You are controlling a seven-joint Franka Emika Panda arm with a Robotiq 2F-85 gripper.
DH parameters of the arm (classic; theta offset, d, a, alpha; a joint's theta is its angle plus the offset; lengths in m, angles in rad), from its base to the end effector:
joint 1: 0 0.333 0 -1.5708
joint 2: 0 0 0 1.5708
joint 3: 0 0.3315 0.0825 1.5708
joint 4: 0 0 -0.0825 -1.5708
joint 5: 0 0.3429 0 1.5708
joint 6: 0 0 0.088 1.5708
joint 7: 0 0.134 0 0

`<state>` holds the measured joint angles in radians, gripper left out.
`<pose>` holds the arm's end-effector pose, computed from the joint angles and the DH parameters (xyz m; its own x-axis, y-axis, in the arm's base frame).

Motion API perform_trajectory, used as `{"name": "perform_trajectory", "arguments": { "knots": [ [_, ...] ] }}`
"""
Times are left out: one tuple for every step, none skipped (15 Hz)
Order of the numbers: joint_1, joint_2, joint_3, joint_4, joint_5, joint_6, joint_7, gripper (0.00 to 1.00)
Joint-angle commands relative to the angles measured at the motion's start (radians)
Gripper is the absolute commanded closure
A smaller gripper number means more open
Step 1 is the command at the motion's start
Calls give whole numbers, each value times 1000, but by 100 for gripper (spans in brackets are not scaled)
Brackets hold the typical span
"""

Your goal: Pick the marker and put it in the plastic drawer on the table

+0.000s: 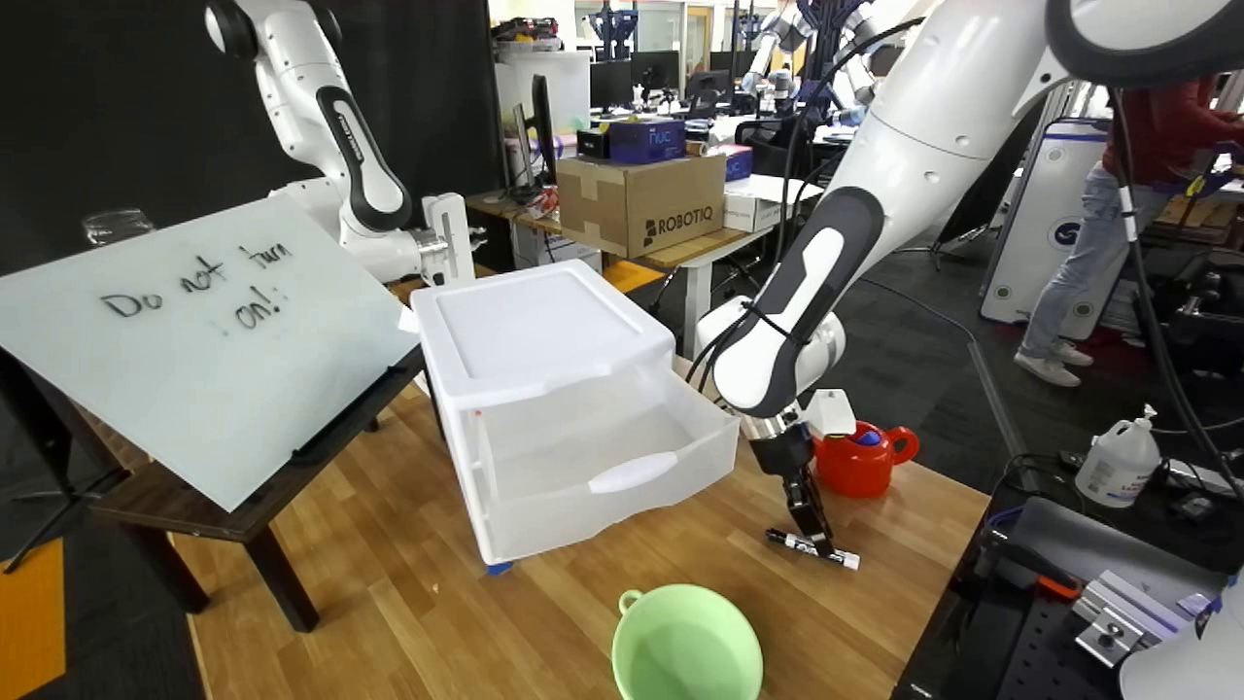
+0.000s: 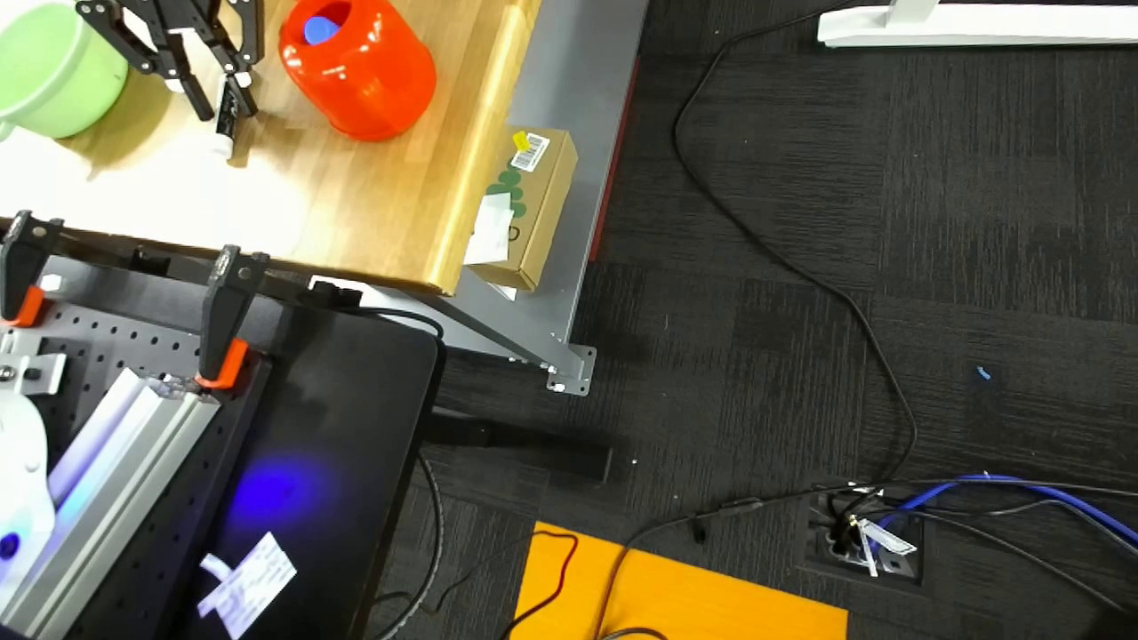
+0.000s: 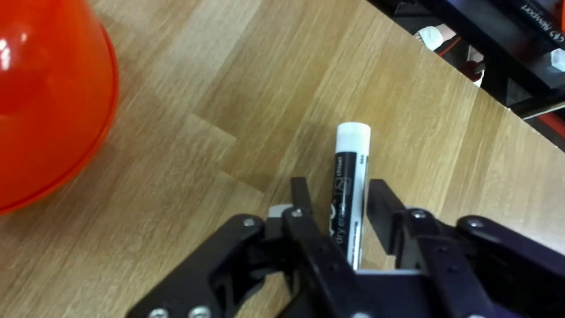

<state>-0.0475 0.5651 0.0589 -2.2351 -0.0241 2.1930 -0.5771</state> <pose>0.4357 0.0065 0.1134 0.6748 0.5737 -0.4643 0.4691 -0.8191 -0.3302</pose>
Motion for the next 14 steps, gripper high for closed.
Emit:
{"name": "perform_trajectory", "arguments": {
  "knots": [
    [-48, 8, 28, -6, 5, -8, -40, 90],
    [-52, 9, 29, -11, 5, -7, -47, 96],
    [-57, 10, 33, -17, 10, -4, -57, 99],
    [-63, 9, 38, -21, 17, 1, -69, 97],
    [-67, 9, 40, -24, 20, 4, -77, 95],
    [-73, 8, 43, -27, 26, 8, -85, 95],
    [-77, 5, 45, -31, 30, 11, -90, 95],
    [-79, 0, 45, -37, 36, 16, -93, 95],
    [-80, -9, 46, -48, 41, 24, -93, 95],
    [-81, -18, 48, -60, 45, 32, -93, 95],
    [-84, -39, 52, -91, 54, 53, -95, 95],
    [-83, -60, 56, -121, 62, 73, -91, 95],
    [-83, -90, 61, -162, 72, 100, -89, 95],
    [-82, -120, 65, -204, 81, 129, -87, 95]
  ]
}}
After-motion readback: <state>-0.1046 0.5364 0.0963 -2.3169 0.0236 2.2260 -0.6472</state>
